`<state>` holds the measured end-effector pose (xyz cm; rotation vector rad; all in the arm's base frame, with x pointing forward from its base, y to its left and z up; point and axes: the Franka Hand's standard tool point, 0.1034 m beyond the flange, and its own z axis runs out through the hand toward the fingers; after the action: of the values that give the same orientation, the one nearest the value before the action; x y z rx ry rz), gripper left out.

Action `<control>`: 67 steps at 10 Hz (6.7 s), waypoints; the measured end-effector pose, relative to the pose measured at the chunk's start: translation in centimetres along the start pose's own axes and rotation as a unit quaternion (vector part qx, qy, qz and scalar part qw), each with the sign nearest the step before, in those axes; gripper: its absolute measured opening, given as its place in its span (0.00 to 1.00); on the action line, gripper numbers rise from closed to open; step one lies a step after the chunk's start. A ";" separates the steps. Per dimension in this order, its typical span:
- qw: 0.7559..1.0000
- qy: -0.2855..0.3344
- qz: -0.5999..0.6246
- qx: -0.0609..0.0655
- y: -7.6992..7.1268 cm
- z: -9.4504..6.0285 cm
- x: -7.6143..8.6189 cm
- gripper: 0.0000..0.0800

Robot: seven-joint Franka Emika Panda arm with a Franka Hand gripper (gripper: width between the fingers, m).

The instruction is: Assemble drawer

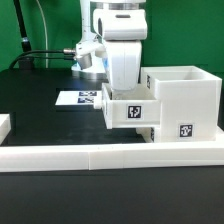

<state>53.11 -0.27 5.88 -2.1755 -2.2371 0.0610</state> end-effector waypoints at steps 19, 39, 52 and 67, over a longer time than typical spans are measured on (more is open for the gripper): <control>1.000 0.001 -0.006 -0.005 0.1 0.1 0.3 0.05; 0.999 -0.004 0.036 -0.007 0.3 0.1 0.1 0.05; 1.000 -0.009 -0.006 -0.009 0.5 -0.2 1.9 0.40; 0.997 0.054 -0.048 0.012 0.7 -1.7 -4.8 0.81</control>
Offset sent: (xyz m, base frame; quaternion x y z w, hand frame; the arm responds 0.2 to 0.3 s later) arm 0.0045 -0.0066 -0.0043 0.0140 -0.0071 -0.0893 0.9959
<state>54.03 -5.07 7.65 -2.0042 -2.2652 -0.0297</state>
